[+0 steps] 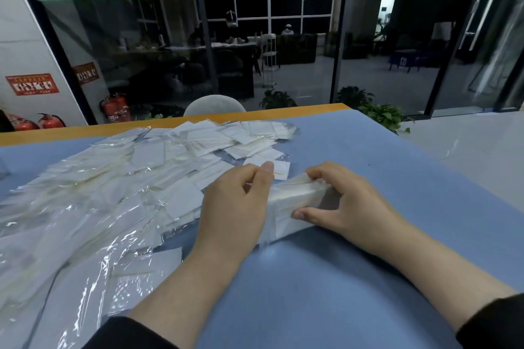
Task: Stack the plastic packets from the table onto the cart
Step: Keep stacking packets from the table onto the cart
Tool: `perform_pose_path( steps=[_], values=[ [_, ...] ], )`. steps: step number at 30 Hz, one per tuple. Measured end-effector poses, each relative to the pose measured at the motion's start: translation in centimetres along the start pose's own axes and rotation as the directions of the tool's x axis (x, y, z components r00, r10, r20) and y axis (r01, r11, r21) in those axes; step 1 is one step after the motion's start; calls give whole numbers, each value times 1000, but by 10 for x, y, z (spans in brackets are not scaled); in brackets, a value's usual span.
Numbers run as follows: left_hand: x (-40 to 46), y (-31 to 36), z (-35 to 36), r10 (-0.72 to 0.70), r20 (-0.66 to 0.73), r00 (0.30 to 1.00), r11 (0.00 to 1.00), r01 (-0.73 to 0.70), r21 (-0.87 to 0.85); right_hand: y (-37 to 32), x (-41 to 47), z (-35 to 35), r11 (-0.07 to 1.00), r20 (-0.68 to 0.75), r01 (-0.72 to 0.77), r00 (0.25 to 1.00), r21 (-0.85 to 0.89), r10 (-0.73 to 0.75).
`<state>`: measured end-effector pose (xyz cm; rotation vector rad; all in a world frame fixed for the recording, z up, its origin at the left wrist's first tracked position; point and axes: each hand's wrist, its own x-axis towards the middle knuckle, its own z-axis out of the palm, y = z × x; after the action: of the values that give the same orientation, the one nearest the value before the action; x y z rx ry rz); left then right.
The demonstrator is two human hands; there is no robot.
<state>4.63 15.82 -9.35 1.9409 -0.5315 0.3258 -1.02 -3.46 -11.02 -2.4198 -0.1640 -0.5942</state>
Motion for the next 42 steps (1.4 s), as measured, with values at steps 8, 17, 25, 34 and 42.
perform_pose_path(
  steps=[8, 17, 25, 34, 42],
  values=[
    [6, -5, 8, -273, -36, 961, 931, 254, -262, -9, 1, 6, 998, -23, 3, 1000, 65, -1],
    [3, -5, 15, -213, -3, 977, 960, 209, -184, -2, 3, 5, 1000, 20, 6, 1000, 4, -6],
    [-2, 3, 20, -202, -16, 979, 946, 191, -261, -8, 3, 8, 995, -75, 32, 997, 94, -25],
    [-2, -2, 21, -229, 22, 973, 930, 225, -290, 0, -3, 0, 994, 105, -2, 994, 111, -10],
    [-2, -4, 21, -312, 46, 949, 895, 310, -320, -1, -6, -10, 995, 128, -77, 989, 70, 67]
  ],
)
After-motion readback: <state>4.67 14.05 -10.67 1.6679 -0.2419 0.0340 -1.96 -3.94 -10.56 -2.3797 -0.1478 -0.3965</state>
